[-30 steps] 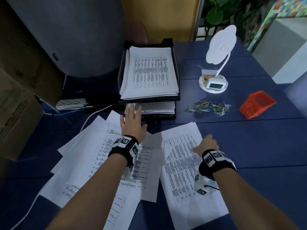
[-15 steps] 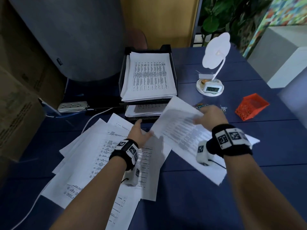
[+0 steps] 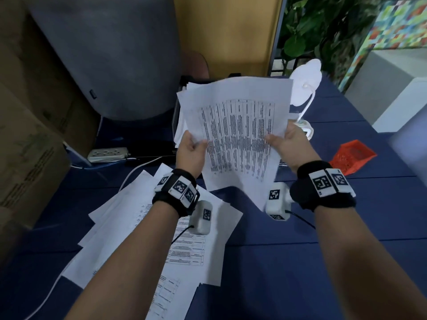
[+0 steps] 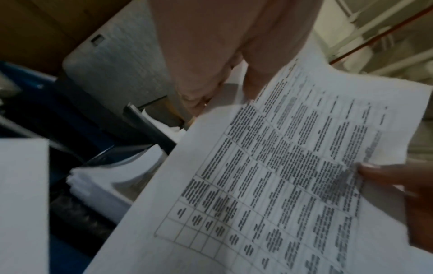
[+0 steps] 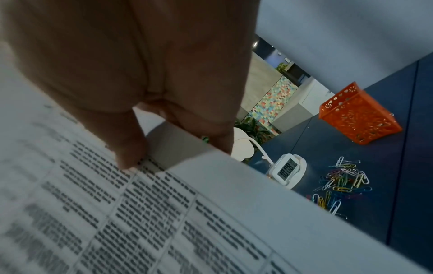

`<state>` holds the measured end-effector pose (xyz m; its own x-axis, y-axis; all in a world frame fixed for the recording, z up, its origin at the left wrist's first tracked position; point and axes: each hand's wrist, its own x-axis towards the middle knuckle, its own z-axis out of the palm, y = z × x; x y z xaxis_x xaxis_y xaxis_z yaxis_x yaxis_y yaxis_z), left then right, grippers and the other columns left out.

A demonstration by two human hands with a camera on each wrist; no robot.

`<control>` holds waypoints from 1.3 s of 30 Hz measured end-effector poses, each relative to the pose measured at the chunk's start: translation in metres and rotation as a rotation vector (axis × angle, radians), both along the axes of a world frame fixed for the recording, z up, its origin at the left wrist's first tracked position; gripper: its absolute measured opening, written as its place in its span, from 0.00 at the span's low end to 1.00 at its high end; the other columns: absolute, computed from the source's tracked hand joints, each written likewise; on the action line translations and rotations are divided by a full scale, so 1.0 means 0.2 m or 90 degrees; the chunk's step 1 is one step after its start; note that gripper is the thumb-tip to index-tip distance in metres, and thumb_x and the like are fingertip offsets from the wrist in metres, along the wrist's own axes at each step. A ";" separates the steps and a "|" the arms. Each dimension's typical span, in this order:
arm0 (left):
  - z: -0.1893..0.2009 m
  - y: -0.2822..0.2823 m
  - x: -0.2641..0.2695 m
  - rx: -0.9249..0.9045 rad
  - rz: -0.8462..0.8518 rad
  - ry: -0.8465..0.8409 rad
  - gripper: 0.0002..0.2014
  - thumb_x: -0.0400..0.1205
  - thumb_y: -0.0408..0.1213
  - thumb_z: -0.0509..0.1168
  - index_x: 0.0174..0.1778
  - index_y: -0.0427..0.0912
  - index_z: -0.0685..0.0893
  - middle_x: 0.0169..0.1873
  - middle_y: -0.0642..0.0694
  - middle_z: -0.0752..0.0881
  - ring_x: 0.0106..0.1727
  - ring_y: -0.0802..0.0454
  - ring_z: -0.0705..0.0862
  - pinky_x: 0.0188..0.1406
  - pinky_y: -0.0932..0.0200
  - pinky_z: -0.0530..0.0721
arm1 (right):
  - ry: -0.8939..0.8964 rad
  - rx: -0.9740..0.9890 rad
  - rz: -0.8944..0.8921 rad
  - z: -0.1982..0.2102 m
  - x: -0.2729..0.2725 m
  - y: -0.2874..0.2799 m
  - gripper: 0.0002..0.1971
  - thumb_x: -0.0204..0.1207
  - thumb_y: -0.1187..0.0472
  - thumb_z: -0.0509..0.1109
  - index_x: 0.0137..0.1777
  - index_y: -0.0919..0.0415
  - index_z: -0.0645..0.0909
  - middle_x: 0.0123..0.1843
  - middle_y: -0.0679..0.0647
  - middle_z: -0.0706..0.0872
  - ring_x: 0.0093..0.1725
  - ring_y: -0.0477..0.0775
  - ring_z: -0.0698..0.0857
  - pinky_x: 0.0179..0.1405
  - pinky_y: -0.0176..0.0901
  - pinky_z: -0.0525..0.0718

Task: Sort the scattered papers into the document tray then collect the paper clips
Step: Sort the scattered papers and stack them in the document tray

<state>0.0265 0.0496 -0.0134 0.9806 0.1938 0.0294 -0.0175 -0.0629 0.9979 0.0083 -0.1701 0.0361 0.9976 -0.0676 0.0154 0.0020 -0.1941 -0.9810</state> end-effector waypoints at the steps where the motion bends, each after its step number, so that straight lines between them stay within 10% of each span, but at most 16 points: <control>1: 0.01 0.00 0.01 0.006 0.014 -0.009 0.19 0.83 0.33 0.64 0.65 0.25 0.71 0.65 0.29 0.79 0.66 0.39 0.79 0.69 0.42 0.76 | -0.014 0.016 -0.022 0.00 0.00 0.02 0.17 0.79 0.72 0.66 0.68 0.66 0.76 0.58 0.51 0.87 0.57 0.44 0.86 0.63 0.40 0.81; 4: 0.03 0.01 0.02 0.001 0.044 -0.070 0.22 0.84 0.28 0.61 0.73 0.24 0.66 0.70 0.31 0.76 0.71 0.42 0.76 0.71 0.50 0.74 | -0.029 0.059 -0.062 -0.05 0.02 0.06 0.19 0.78 0.73 0.68 0.68 0.64 0.76 0.59 0.51 0.87 0.57 0.44 0.87 0.59 0.37 0.83; 8: -0.04 0.04 0.00 0.047 0.034 -0.035 0.14 0.83 0.28 0.60 0.65 0.39 0.72 0.53 0.50 0.83 0.52 0.55 0.84 0.54 0.58 0.82 | 0.010 0.019 -0.060 -0.17 0.06 0.07 0.21 0.74 0.73 0.70 0.66 0.63 0.74 0.59 0.53 0.87 0.59 0.52 0.86 0.66 0.56 0.81; 22: 0.17 0.25 0.27 0.079 0.119 0.027 0.10 0.81 0.34 0.65 0.57 0.40 0.82 0.53 0.45 0.87 0.52 0.50 0.85 0.59 0.53 0.83 | 0.183 -0.096 -0.017 -0.40 0.09 0.12 0.06 0.79 0.63 0.69 0.52 0.65 0.81 0.49 0.60 0.85 0.47 0.57 0.83 0.53 0.54 0.84; 25: 0.22 0.30 0.32 0.151 0.127 0.057 0.16 0.81 0.37 0.65 0.64 0.40 0.76 0.52 0.46 0.84 0.50 0.50 0.83 0.51 0.58 0.82 | 0.202 0.013 -0.036 -0.40 0.11 0.18 0.09 0.83 0.68 0.62 0.41 0.57 0.76 0.41 0.55 0.84 0.39 0.53 0.82 0.38 0.49 0.87; 32: 0.07 0.36 0.27 0.242 0.032 0.148 0.36 0.80 0.30 0.64 0.79 0.46 0.50 0.37 0.48 0.78 0.34 0.56 0.78 0.31 0.64 0.77 | 0.164 0.073 -0.134 -0.34 0.33 0.24 0.10 0.82 0.68 0.60 0.42 0.56 0.76 0.40 0.56 0.84 0.38 0.54 0.83 0.38 0.49 0.85; 36: 0.03 0.35 0.28 0.260 -0.072 0.171 0.20 0.79 0.28 0.63 0.65 0.45 0.71 0.59 0.37 0.80 0.39 0.49 0.82 0.30 0.58 0.88 | 0.145 0.011 -0.157 -0.29 0.46 0.27 0.08 0.82 0.66 0.60 0.55 0.63 0.79 0.50 0.62 0.85 0.50 0.64 0.85 0.53 0.60 0.87; 39: 0.00 0.34 0.37 0.286 -0.052 0.142 0.10 0.81 0.27 0.62 0.54 0.43 0.79 0.63 0.39 0.78 0.33 0.54 0.82 0.21 0.70 0.82 | 0.124 -0.036 -0.155 -0.25 0.51 0.29 0.11 0.83 0.63 0.59 0.62 0.63 0.77 0.52 0.58 0.83 0.49 0.57 0.83 0.42 0.37 0.86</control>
